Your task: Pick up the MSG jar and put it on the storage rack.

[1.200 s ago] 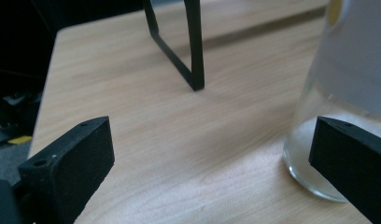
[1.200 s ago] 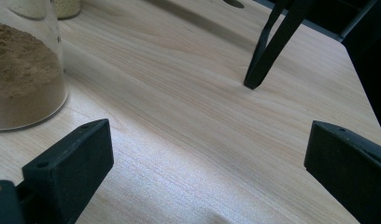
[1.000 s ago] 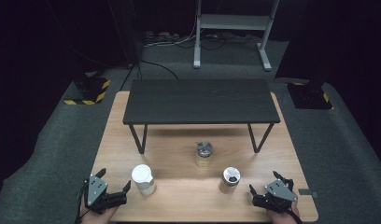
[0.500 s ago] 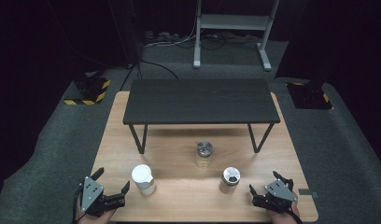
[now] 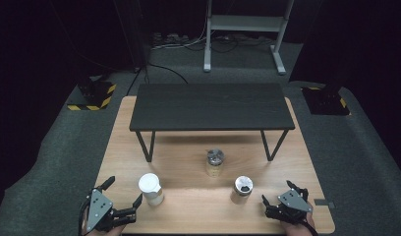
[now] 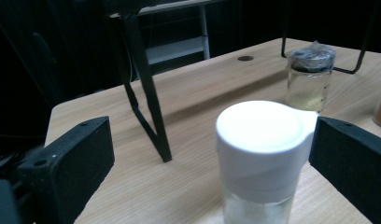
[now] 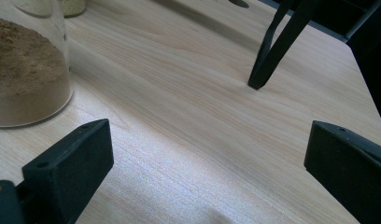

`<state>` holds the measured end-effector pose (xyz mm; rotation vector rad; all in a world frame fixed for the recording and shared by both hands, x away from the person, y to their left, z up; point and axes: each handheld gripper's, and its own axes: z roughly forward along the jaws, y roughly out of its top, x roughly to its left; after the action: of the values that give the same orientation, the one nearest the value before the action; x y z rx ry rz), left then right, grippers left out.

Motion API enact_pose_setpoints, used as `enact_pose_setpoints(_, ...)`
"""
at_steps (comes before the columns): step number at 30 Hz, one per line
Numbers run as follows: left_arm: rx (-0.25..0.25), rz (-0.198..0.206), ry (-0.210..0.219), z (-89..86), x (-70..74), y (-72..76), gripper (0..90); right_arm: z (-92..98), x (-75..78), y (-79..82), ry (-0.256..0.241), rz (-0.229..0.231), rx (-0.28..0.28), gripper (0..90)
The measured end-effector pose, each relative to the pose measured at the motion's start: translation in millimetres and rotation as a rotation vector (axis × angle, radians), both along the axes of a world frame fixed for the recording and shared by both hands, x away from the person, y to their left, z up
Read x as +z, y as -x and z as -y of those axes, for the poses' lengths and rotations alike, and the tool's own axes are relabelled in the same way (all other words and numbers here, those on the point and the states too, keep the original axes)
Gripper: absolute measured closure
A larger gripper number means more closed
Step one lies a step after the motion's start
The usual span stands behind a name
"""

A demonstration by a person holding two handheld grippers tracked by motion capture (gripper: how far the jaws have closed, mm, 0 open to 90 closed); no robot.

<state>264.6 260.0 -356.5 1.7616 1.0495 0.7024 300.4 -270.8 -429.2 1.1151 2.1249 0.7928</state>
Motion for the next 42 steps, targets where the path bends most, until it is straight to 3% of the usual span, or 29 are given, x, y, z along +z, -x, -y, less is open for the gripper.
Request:
enact_pose_setpoints(16, -0.040, -0.005, 0.034, 16.6, -1.3, -0.5, 0.3, 0.4, 0.2, 0.0, -0.007, -0.003, 0.001, 0.8)
enact_pose_setpoints(42, -0.074, -0.055, 0.052, 36.8, -23.7, -9.8, 0.3, 0.3, 0.1, 0.0, -0.005, -0.003, 0.005, 0.8)
